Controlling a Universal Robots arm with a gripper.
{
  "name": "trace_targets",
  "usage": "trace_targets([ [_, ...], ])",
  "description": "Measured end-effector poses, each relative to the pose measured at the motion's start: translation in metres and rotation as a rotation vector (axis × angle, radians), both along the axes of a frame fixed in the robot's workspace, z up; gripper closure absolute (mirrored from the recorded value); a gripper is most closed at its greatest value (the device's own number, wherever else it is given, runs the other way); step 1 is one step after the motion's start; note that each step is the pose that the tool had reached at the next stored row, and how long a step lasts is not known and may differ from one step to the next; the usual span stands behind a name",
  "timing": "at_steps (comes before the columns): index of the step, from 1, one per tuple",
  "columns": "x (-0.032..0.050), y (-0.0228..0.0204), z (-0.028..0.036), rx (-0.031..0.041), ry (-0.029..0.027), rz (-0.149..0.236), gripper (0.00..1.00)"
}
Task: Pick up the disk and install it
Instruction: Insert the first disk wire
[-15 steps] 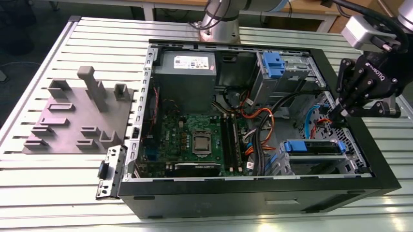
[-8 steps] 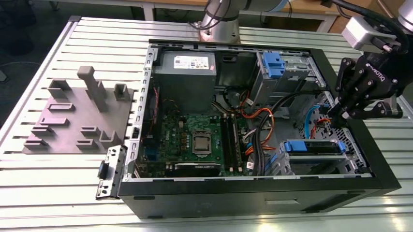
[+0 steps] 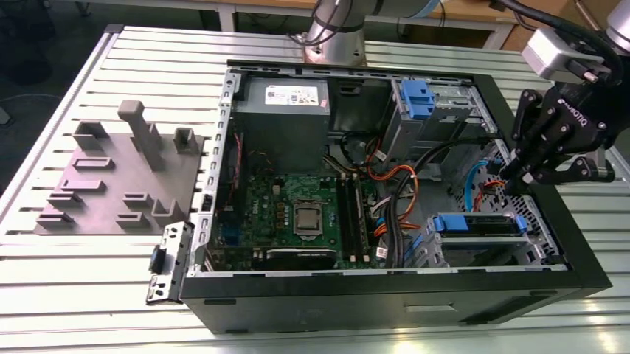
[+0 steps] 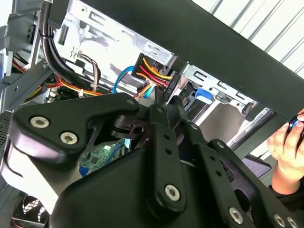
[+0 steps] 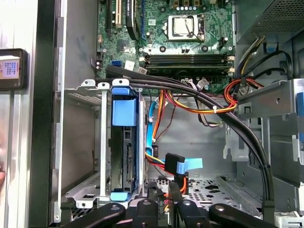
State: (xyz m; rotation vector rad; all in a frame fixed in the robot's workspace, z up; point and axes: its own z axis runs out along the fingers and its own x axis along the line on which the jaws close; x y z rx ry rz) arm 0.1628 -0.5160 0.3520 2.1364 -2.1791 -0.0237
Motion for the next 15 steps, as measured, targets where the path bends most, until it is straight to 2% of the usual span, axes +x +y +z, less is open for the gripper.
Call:
trace_targets([
  [6,0.0,0.0,-0.0026,0.0001,0.0,0.0,0.75],
  [7,0.0,0.0,-0.0033,0.0002,0.0,0.0,0.69],
  [13,0.0001,-0.0003,-0.0077,0.0016,0.0,0.0,0.69],
  [15,0.0001,-0.0003,-0.0088,0.0021,0.0,0.0,0.83],
])
